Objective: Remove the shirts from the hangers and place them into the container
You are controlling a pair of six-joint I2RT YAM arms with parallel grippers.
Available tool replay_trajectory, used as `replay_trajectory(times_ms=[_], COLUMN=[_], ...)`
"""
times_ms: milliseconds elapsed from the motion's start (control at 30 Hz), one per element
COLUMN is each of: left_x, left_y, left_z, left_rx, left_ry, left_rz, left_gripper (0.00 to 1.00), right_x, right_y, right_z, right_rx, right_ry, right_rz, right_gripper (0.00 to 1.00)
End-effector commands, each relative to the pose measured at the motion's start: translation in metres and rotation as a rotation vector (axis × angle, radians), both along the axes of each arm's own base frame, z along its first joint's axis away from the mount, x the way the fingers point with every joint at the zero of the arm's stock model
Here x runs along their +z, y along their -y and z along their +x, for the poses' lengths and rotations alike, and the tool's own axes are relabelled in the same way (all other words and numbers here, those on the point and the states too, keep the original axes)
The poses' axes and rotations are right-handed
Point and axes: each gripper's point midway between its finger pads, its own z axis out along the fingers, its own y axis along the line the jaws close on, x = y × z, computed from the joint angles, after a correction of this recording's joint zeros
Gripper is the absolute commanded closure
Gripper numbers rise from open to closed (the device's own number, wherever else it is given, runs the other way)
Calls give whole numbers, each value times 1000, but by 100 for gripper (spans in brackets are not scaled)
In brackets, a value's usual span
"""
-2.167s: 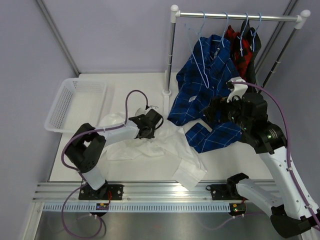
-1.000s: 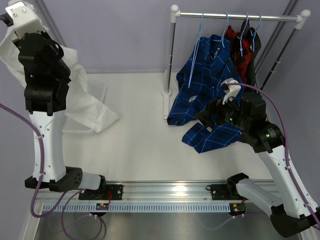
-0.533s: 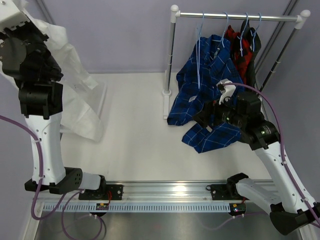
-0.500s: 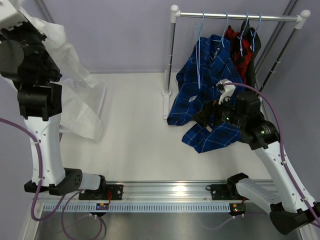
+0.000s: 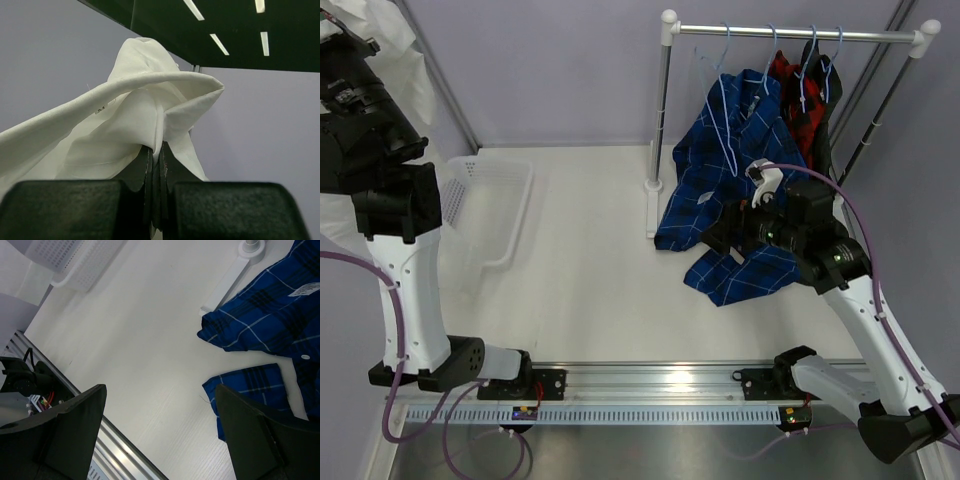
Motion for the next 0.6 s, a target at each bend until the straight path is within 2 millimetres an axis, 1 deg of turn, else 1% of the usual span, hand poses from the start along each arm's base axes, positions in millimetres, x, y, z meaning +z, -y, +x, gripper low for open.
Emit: replay_trajectory(times_ms=[0,33,67,133,400,500,567], left_x=[34,33,36,38,46,44,40], left_y=[10,11,11,16,26,27,26], left_z=[-24,-20,-22,-16,-6,0,6], left_rx=[1,4,15,5,-27,-33,-18], left_ry=[149,146,161,166,206,201,185], left_rz=[100,110,121,146,187,188,193], left_gripper=[100,100,100,100,100,100,100], right_x=[6,7,6,3,-7,-14,-15], right_y=[-8,-8,-8,-10,-16,-17,-18], right_z=[-1,0,0,1,5,7,9], right_rx=[35,32,33,40,59,60,61], right_ry=[6,10,8,-4,-51,-73,-80], right_rz=[41,42,43,42,50,38,39], right_gripper=[1,1,1,1,1,1,1])
